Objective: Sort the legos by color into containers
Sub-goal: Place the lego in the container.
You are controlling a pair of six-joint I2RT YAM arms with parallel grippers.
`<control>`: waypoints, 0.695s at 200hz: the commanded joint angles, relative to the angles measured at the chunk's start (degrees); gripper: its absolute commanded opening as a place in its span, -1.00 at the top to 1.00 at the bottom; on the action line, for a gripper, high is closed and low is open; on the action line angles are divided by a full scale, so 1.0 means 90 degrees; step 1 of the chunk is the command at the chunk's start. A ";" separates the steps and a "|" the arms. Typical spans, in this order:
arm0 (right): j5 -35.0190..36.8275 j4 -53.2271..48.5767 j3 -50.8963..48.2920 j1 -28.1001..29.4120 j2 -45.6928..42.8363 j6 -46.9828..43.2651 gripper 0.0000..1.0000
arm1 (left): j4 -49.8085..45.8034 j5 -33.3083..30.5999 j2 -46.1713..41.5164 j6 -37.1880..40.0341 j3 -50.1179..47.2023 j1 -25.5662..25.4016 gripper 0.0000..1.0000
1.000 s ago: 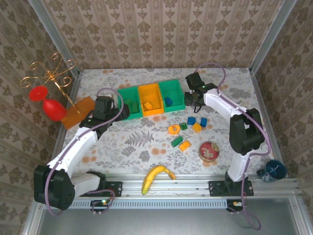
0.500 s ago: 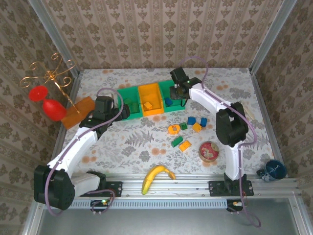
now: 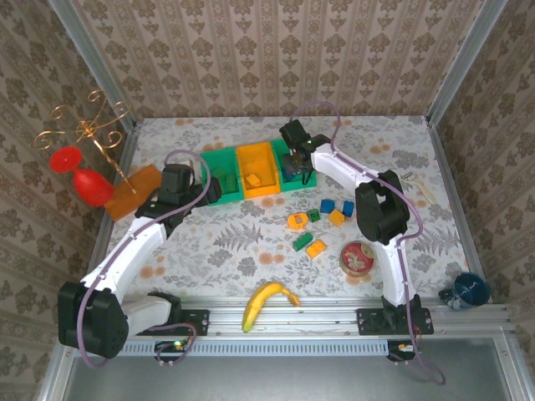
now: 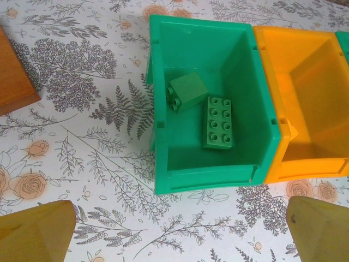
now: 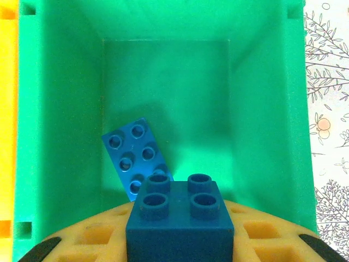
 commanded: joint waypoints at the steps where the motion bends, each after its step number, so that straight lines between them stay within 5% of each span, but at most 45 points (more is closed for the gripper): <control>1: 0.0247 -0.0170 -0.0058 0.0094 0.0073 -0.0134 0.42 | 0.0028 0.0074 -0.0107 -0.0092 -0.0108 0.0056 -1.00; 139: 0.0286 -0.0015 -0.0912 0.0232 -0.0381 0.0238 0.41 | 0.0060 0.0089 -0.0109 -0.0105 -0.0127 0.0062 -1.00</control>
